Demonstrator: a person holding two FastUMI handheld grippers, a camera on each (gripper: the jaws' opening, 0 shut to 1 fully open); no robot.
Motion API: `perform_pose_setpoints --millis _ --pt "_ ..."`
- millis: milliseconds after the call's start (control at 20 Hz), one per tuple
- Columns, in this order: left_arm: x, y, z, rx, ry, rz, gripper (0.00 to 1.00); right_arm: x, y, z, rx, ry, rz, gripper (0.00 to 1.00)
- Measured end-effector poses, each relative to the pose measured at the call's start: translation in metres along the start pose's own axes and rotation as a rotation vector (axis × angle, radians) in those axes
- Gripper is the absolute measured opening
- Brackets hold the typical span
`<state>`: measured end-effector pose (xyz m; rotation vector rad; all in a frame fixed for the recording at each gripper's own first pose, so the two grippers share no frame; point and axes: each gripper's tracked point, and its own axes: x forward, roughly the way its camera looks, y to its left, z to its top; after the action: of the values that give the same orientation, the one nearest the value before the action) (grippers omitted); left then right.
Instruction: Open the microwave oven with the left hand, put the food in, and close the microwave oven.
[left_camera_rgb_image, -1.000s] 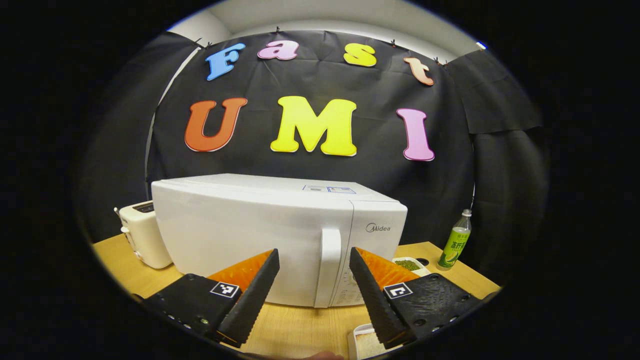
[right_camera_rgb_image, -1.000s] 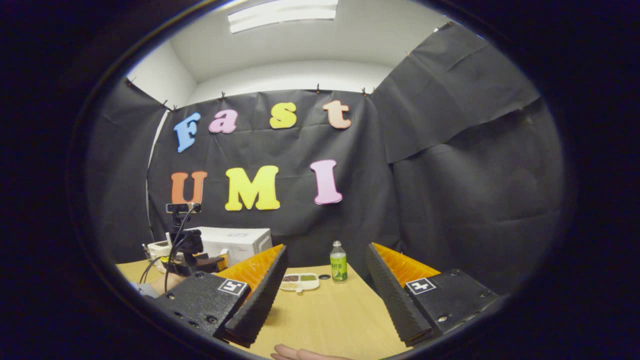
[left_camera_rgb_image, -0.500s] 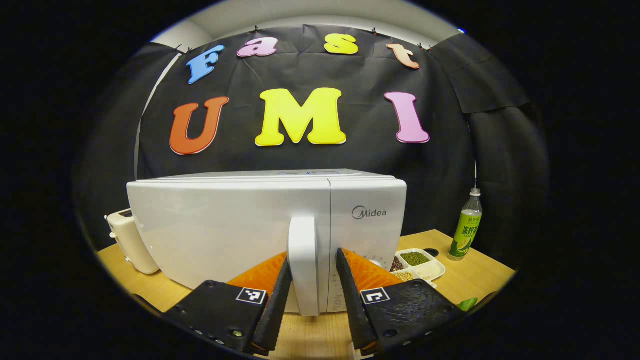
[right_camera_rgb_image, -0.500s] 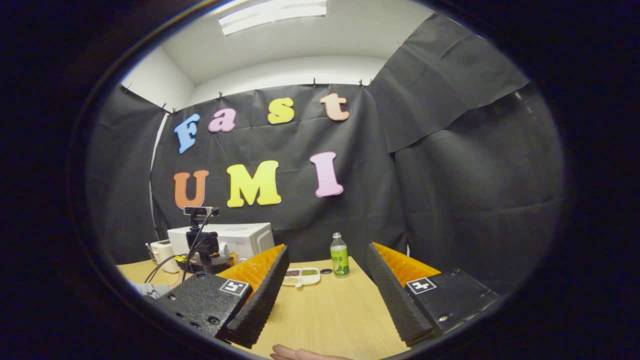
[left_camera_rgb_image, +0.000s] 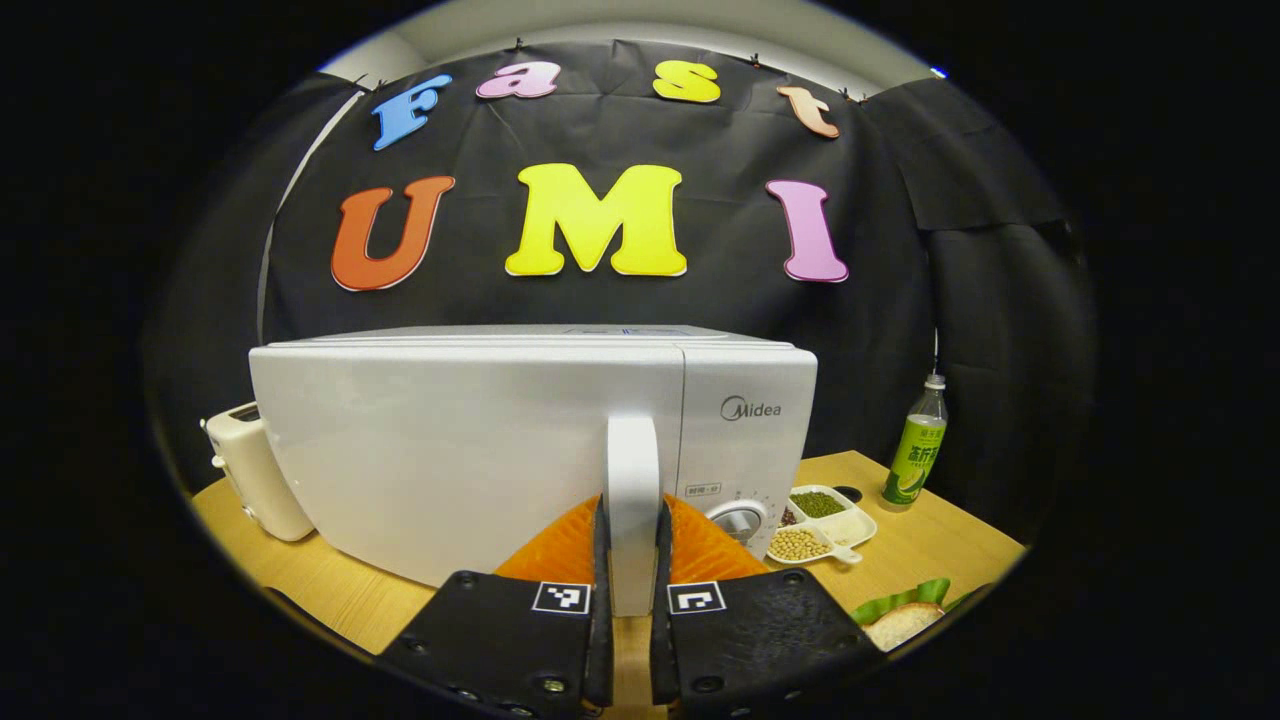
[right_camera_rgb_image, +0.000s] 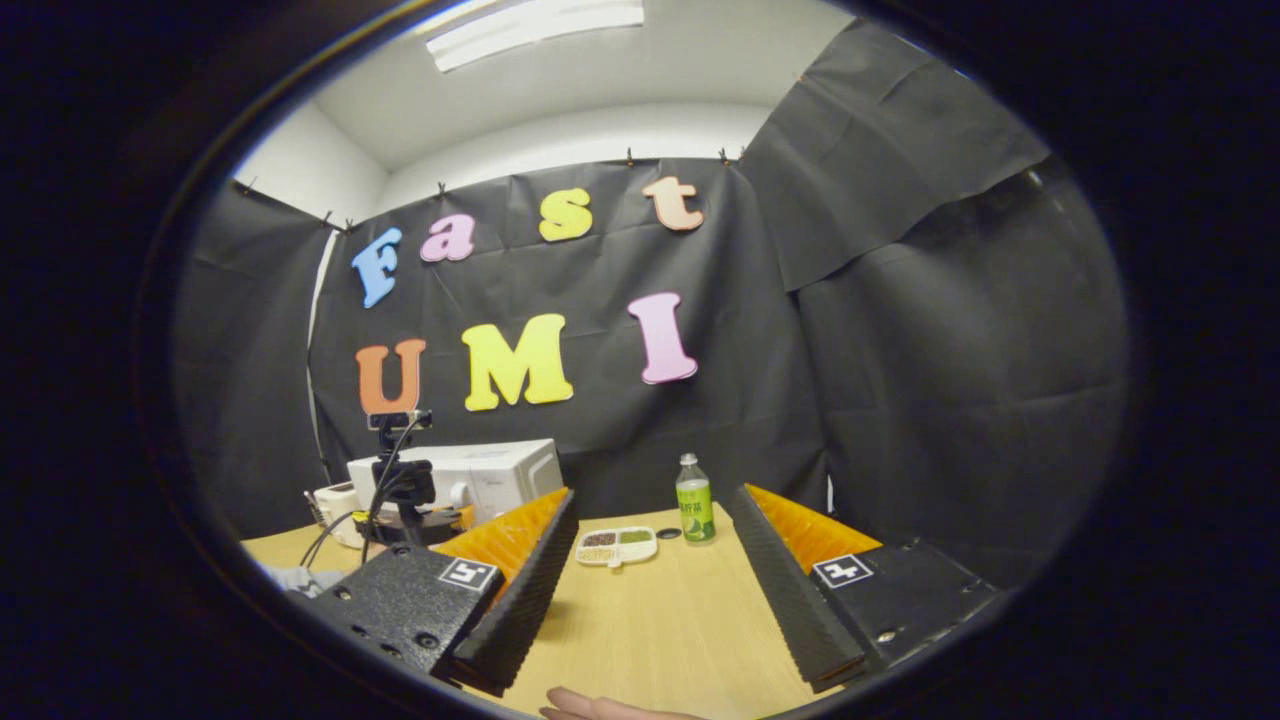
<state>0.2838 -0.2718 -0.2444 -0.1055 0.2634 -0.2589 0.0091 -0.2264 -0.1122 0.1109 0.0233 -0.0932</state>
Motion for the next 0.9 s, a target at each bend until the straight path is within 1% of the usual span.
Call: perform_pose_setpoints --millis 50,150,200,250,350,450,550,650,750,800,850,900 --pt "-0.002 -0.001 -0.001 -0.014 0.010 -0.011 0.14 -0.003 0.002 0.003 -0.001 -0.006 0.005 0.99" --pt "-0.003 0.000 0.001 0.009 0.015 -0.014 0.14 -0.007 0.003 0.009 0.006 -0.026 0.012 0.99" --pt "0.000 0.001 0.001 0.027 0.002 -0.003 0.13 -0.008 0.004 0.012 0.010 -0.036 0.016 0.99" --pt "0.000 0.000 0.003 0.040 0.010 0.016 0.05 -0.009 0.003 0.012 0.013 -0.044 0.017 0.99" --pt "0.003 0.002 0.003 0.045 0.001 0.055 0.04 -0.008 0.004 0.009 0.019 -0.039 0.013 0.99" --pt "0.004 0.002 0.003 0.034 0.010 0.066 0.04 -0.008 0.011 0.004 0.023 -0.020 0.027 0.99" --pt "0.002 0.002 0.000 0.022 0.035 0.052 0.04 -0.010 0.018 0.004 0.035 -0.015 0.054 0.99" --pt "-0.004 0.001 -0.002 0.022 0.041 0.025 0.04 -0.011 0.020 0.004 0.041 -0.013 0.065 0.99" --pt "-0.020 0.002 0.000 0.020 0.009 0.007 0.05 -0.014 0.022 0.009 0.043 -0.023 0.069 0.99" --pt "-0.027 0.002 -0.001 0.036 0.005 -0.012 0.00 -0.015 0.022 0.012 0.043 -0.033 0.069 0.99" --pt "-0.031 0.003 -0.002 0.033 0.004 -0.026 0.04 -0.016 0.022 0.013 0.043 -0.040 0.066 0.99" --pt "-0.039 0.004 -0.007 0.007 0.027 -0.034 0.04 -0.016 0.022 0.012 0.038 -0.040 0.059 0.99"
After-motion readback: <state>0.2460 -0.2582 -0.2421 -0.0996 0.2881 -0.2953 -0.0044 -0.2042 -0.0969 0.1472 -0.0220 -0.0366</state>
